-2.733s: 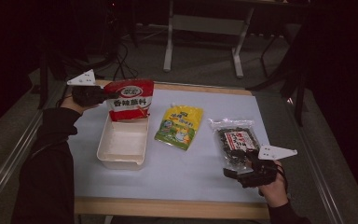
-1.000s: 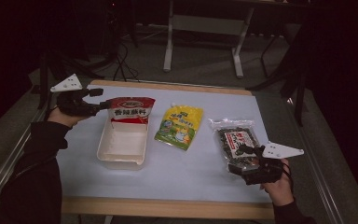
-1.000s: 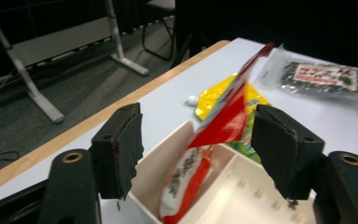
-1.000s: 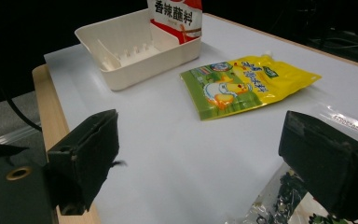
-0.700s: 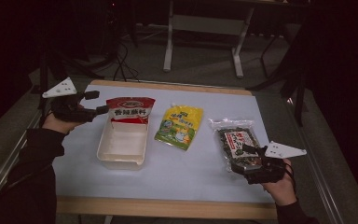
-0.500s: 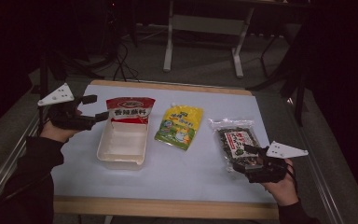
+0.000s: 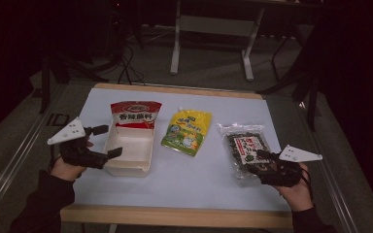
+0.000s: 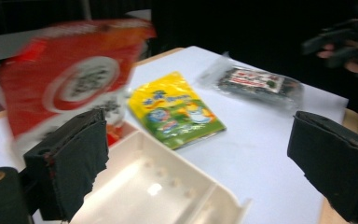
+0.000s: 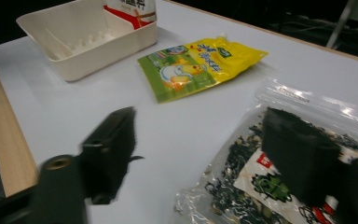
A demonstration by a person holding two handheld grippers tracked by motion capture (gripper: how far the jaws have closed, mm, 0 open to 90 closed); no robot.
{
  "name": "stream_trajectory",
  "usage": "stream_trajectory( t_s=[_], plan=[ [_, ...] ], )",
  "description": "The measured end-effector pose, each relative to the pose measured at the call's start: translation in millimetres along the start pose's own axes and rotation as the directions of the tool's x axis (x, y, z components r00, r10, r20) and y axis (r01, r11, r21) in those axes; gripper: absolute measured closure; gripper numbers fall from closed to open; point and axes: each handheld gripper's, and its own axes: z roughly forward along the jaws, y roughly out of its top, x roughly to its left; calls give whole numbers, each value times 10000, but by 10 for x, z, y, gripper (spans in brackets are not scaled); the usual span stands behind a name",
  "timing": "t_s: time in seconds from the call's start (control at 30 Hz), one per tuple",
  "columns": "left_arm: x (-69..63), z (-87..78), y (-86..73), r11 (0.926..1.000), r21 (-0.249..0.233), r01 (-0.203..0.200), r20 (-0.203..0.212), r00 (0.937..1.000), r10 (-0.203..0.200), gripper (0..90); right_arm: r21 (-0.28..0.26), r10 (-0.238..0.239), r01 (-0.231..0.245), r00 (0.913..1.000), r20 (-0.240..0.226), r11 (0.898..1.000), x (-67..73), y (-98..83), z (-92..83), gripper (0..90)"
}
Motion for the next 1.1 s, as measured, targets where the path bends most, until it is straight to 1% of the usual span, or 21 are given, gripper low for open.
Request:
stream_trajectory(
  t_s=[0.03,0.07,0.13,0.17,0.2,0.23,0.3,0.37,0.43,0.47,0.53,0.57,0.6,0.7,0.73,0.8,0.87,0.9,0.93,1.07,1.1],
  plan=[
    [-36,20,-10,10000,-28,11,14,10000,-11,55,-41,58,-57,9998,168,10000,-29,-2,-2,320],
    [-88,59,-23,10000,15,-9,215,9998,9,55,-18,88,-88,9998,188,10000,-48,-3,-4,352],
    [-172,124,-36,9998,135,-124,56,9999,123,49,1,81,-81,9986,524,10000,-97,-5,-1,384],
    [-216,159,-44,9996,198,-176,171,9997,172,48,-24,166,-165,9982,573,9999,-124,-4,-3,404],
    [-259,195,-51,9993,303,-200,260,9995,192,48,-47,161,-158,9968,779,9999,-145,-1,-5,422],
    [-301,228,-61,9992,307,-239,262,9994,231,44,-27,114,-112,9956,930,9999,-167,3,-5,449],
    [-368,288,-80,9994,328,-149,510,9986,132,43,53,96,-103,9938,1111,9999,-219,8,0,489],
    [-437,338,-102,9995,261,-195,575,9982,179,40,135,94,-111,9927,1202,9998,-279,3,11,528],
    [-495,380,-120,9997,125,-187,700,9974,177,40,280,-47,11,9916,1290,9996,-331,-12,20,592],
    [-526,400,-129,9996,90,-254,632,9977,248,40,363,-62,11,9902,1396,9993,-367,-24,27,630],
    [-576,441,-145,9993,144,-335,740,9967,323,40,367,165,-221,9891,1462,9991,-456,-58,36,707],
    [-601,463,-156,9991,176,-373,674,9971,361,40,425,183,-252,9876,1556,9988,-488,-69,42,741],
    [-625,488,-170,9989,220,-407,785,9962,388,40,486,220,-302,9867,1614,9984,-531,-85,49,782],
    [-682,538,-203,9983,293,-497,735,9962,474,40,645,355,-492,9794,1987,9967,-662,-130,65,881],
    [-695,555,-214,9984,333,-454,808,9958,426,39,700,369,-522,9781,2049,9962,-696,-140,68,893],
    [-716,585,-238,9982,380,-470,840,9955,437,40,760,485,-681,9707,2355,9948,-780,-168,75,899],
    [-723,597,-248,9985,362,-421,868,9955,388,39,807,540,-756,9686,2427,9939,-823,-181,82,899],
    [-723,597,-248,9985,362,-421,868,9955,388,39,856,538,-787,9636,2620,9932,-860,-192,88,899],
    [-729,627,-283,9987,393,-331,867,9958,296,40,1046,587,-928,9548,2913,9902,-968,-220,107,899],
    [-739,659,-323,9982,499,-322,766,9967,283,40,1234,834,-1307,9399,3310,9837,-1144,-280,141,900],
    [-739,659,-323,9982,499,-322,766,9967,283,39,1268,929,-1424,9380,3340,9817,-1185,-299,153,900]
  ],
)
